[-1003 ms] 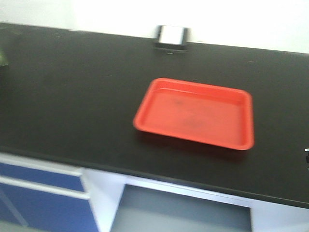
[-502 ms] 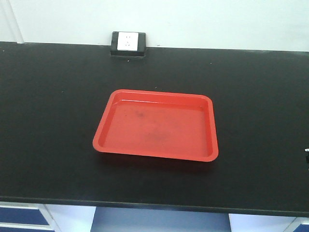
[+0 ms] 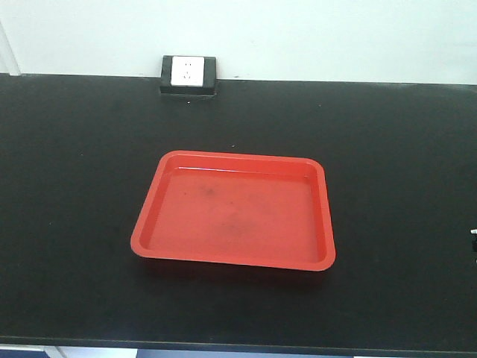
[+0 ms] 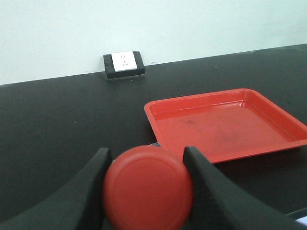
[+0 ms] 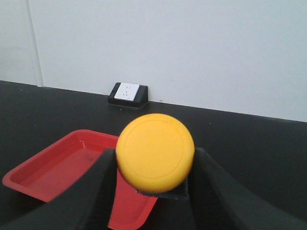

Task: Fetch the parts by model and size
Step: 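Drive up to the counter with the red tray and stop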

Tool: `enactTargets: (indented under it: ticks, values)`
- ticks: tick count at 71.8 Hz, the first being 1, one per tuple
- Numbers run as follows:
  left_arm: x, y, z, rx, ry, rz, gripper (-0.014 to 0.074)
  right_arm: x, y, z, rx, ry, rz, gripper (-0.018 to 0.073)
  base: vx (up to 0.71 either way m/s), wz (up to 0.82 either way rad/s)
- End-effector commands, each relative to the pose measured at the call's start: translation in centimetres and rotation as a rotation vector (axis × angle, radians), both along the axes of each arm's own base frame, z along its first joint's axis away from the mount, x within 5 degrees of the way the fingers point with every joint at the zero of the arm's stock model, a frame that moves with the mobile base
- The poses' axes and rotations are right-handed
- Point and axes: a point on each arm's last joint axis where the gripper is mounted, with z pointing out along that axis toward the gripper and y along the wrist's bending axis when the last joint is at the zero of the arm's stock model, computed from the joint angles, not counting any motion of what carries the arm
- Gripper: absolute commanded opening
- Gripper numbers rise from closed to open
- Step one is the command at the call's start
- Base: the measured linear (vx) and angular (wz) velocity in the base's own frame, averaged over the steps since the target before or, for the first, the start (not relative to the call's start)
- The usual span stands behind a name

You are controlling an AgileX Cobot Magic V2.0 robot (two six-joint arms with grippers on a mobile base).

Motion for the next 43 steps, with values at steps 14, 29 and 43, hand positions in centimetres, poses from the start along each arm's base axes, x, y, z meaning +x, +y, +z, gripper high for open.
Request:
enactTargets:
  ticks: [14,29,43]
  values:
    - [0.02,-0.09,1.40,-0.026,-0.084,-0.016,-0.0006,-0.01,0.03,1.48,0.014,-0.093,0.000,-0.0010,0.05,-0.01]
    - [0.02,-0.09,1.40,-0.026,-0.084,-0.016,-0.0006,-0.01,0.03,1.47,0.014,-0.092,0.000,-0.0010,0.04,-0.02]
    - [0.02,-0.09,1.40,-0.026,-0.084,-0.016,-0.0006,-0.01,0.03,1.47,0.014,-0.092,0.000,-0.0010,0.02,-0.01]
